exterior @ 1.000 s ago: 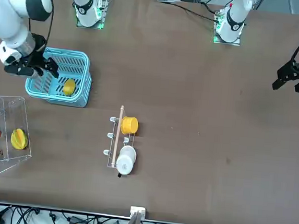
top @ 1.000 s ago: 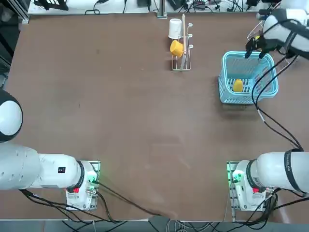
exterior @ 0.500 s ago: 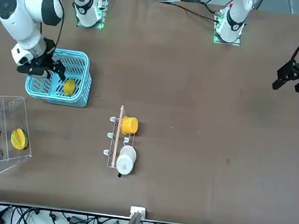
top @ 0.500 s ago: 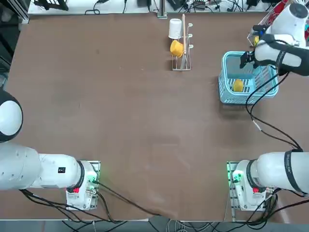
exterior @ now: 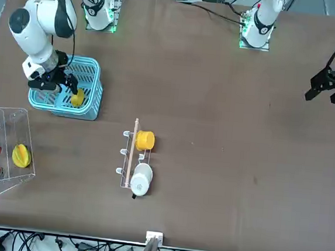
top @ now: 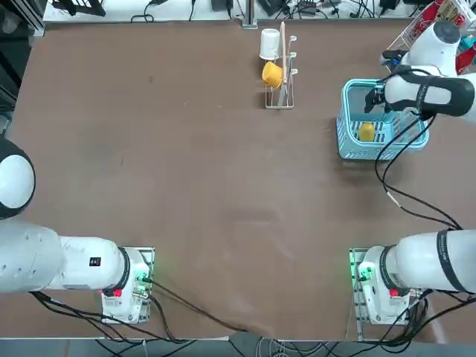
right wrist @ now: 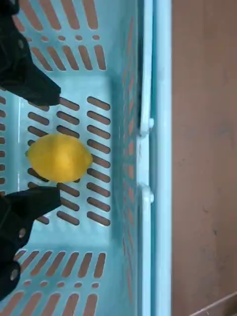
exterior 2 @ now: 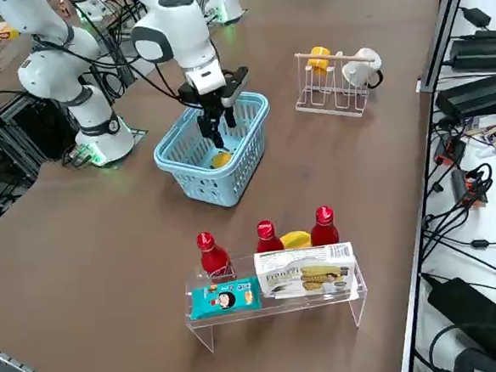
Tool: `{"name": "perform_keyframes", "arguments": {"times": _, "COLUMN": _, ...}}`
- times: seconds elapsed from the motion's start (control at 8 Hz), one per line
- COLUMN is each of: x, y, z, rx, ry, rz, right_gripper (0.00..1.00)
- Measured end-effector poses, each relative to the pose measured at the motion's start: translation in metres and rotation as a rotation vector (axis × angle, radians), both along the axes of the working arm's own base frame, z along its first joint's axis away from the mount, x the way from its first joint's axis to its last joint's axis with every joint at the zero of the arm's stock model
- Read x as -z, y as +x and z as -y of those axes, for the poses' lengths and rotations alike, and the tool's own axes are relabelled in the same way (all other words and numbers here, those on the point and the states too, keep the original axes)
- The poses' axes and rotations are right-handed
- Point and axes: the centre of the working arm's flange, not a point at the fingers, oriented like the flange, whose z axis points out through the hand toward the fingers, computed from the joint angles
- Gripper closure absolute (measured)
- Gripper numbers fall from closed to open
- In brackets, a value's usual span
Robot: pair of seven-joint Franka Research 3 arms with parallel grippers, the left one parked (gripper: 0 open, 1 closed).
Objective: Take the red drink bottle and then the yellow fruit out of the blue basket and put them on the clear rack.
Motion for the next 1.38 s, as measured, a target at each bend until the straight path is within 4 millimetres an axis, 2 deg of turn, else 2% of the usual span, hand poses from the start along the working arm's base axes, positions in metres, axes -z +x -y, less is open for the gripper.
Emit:
{"name": "perform_keyframes", "arguments": {"times": 0.38, "x": 0.028, "y": -0.003, "z": 0.0, "rx": 0.0, "ry": 0.0, "rz": 0.005, "right_gripper": 0.0}}
{"name": "perform_keyframes", "arguments": {"times": 0.75, "x": 0.059, "y": -0.015, "z": 0.0, "rx": 0.0, "ry": 0.0, "rz": 0.013, "right_gripper": 0.0}}
{"name": "perform_keyframes", "arguments": {"times": 1.38, "x": 0.079, "y": -0.02, "z": 0.001, "rx": 0.007, "ry": -0.001, "rz": -0.02, "right_gripper": 0.0}}
